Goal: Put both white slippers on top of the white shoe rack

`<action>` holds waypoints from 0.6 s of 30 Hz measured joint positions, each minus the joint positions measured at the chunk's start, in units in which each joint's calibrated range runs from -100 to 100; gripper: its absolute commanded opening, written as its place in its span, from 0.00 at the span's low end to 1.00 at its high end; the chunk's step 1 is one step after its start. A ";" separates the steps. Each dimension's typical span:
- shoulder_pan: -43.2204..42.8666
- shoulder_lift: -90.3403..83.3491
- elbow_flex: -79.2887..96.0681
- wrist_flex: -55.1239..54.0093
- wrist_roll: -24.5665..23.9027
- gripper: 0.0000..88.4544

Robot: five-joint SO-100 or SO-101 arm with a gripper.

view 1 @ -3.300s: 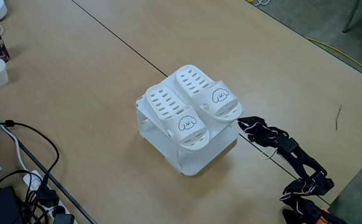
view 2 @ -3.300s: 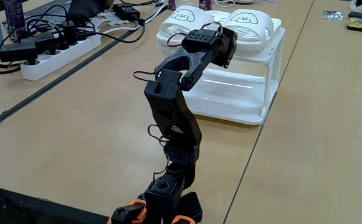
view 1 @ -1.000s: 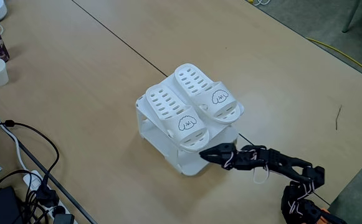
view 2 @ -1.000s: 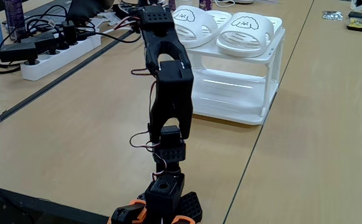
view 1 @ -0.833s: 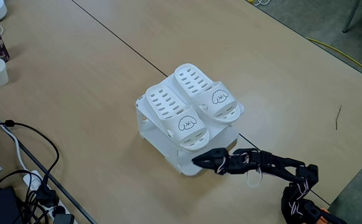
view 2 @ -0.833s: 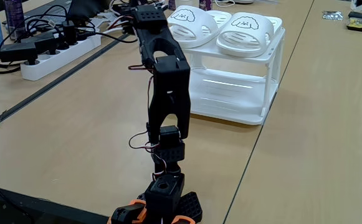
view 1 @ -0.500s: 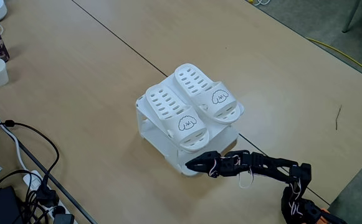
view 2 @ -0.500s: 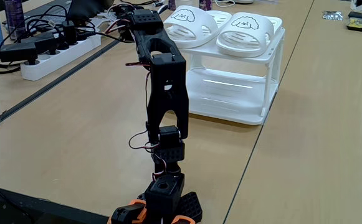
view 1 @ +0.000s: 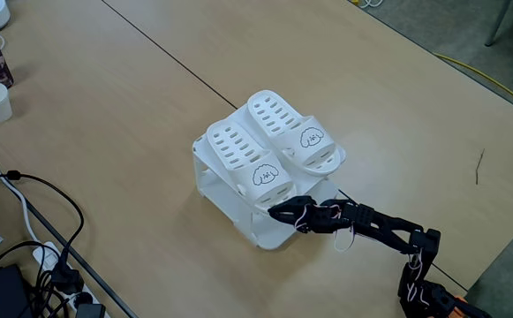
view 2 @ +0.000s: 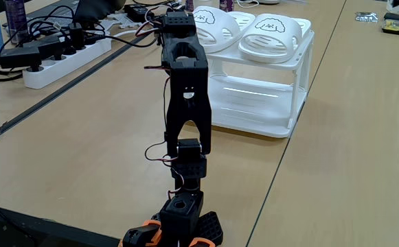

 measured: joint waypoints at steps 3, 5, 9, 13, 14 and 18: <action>-0.07 0.00 0.27 0.00 0.00 0.01; 0.00 0.00 0.27 0.00 0.00 0.01; 0.52 0.00 0.27 0.00 0.00 0.01; 1.80 0.00 0.27 0.00 0.00 0.01; 2.25 0.00 0.27 0.00 0.00 0.01; 3.67 0.00 0.27 0.00 0.00 0.01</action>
